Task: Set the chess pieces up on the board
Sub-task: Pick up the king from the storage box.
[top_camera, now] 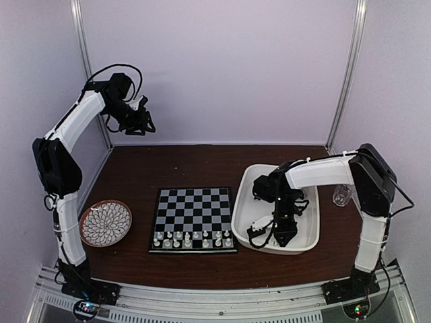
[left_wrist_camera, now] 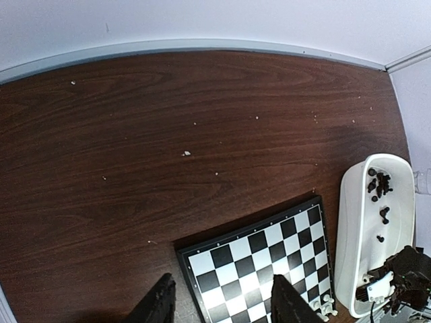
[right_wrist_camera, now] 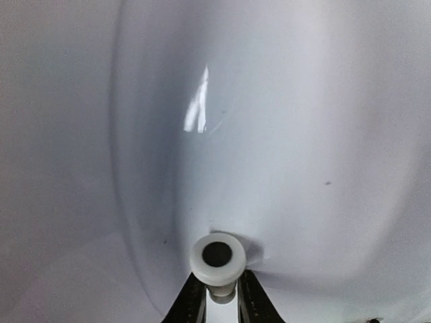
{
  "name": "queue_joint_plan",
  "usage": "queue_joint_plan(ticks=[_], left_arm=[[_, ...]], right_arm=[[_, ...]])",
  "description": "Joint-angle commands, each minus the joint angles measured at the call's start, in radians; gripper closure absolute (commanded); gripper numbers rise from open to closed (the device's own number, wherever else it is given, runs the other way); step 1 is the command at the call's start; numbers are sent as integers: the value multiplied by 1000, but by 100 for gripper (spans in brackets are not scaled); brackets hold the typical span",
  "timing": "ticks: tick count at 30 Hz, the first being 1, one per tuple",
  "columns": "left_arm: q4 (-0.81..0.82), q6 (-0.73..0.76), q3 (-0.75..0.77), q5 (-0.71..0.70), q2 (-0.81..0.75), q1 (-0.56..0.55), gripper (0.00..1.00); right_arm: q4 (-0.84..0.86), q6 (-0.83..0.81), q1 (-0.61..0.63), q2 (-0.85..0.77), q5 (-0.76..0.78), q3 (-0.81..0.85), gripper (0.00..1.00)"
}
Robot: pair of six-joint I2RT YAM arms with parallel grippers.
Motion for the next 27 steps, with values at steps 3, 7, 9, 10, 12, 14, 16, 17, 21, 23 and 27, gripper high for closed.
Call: queue_joint_plan(ticks=[3, 7, 9, 10, 12, 14, 16, 17, 21, 23, 27], left_arm=[[31, -14, -2, 24, -14, -1, 52], [37, -13, -5, 39, -13, -1, 52], [49, -15, -9, 53, -14, -2, 52], [58, -16, -9, 63, -14, -5, 52], [74, -16, -7, 79, -14, -16, 52], [88, -16, -5, 96, -13, -35, 52], [98, -18, -8, 100, -14, -63, 52], [107, -19, -13, 91, -16, -81, 52], [308, -132, -197, 86, -83, -167, 52], [457, -193, -303, 123, -121, -214, 52], [495, -174, -343, 141, -127, -336, 52]], right_arm=[[14, 95, -69, 71, 38, 138, 84], [-15, 101, -97, 41, 3, 167, 85], [-31, 93, -100, 28, -15, 175, 86], [-38, 95, -105, 22, -27, 182, 86], [-62, 102, -123, 12, -66, 207, 86], [-87, 109, -146, 3, -100, 242, 86], [-112, 102, -172, -8, -152, 284, 86], [-123, 98, -185, -13, -180, 304, 86], [-161, 72, -223, -12, -310, 372, 85], [-198, 43, -241, -4, -342, 413, 85], [-206, -8, -264, -56, -356, 411, 85]])
